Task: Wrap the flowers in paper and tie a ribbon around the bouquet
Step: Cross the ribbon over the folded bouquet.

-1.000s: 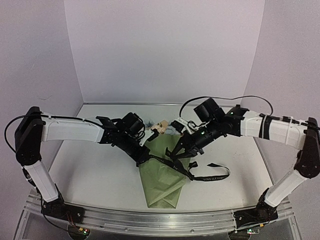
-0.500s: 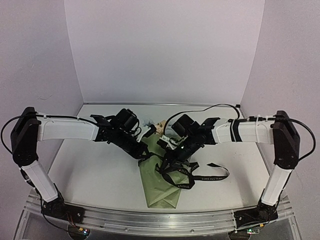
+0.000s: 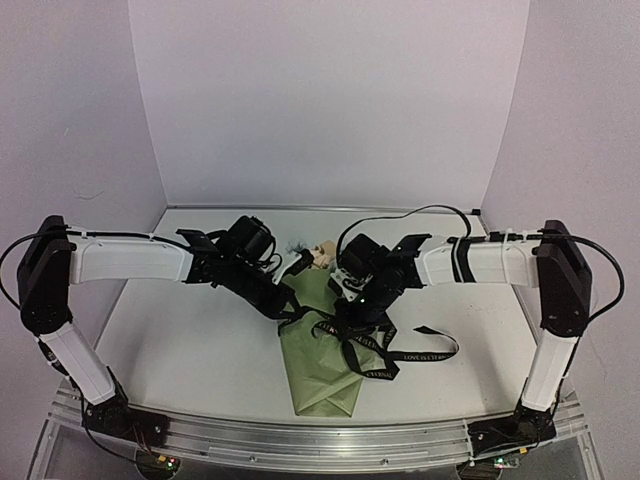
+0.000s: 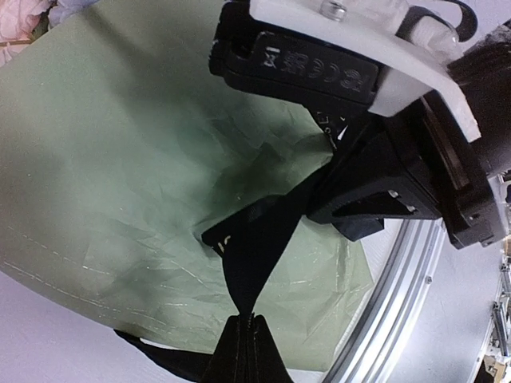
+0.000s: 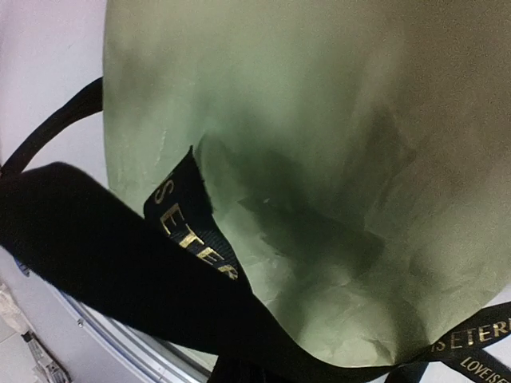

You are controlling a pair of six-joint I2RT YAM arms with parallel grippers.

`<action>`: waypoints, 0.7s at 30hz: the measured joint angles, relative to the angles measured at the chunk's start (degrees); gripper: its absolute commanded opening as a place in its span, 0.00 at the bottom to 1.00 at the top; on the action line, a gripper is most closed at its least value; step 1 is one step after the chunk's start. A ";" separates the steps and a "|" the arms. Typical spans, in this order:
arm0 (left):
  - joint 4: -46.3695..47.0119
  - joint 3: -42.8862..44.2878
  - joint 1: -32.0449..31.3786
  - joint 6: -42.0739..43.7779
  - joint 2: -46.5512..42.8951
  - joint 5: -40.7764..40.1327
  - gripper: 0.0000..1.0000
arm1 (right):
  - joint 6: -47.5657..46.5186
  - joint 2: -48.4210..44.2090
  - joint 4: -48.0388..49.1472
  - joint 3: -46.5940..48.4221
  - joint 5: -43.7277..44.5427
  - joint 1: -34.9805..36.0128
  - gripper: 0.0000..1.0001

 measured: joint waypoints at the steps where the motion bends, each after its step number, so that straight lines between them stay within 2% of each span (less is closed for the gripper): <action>1: 0.00 -0.01 0.00 0.01 0.00 0.55 0.00 | 0.09 0.13 -0.43 0.17 1.37 0.18 0.00; 15: -1.23 -0.02 0.00 0.03 3.58 4.92 0.04 | 4.99 4.25 0.31 3.81 16.06 4.15 0.00; 18: -1.91 -0.02 0.00 -0.11 4.78 4.70 0.10 | 6.48 4.25 2.09 3.81 18.26 4.16 0.00; 21: -2.09 -0.02 0.00 -0.55 5.29 4.16 0.25 | 7.52 4.26 4.05 3.81 19.66 4.15 0.00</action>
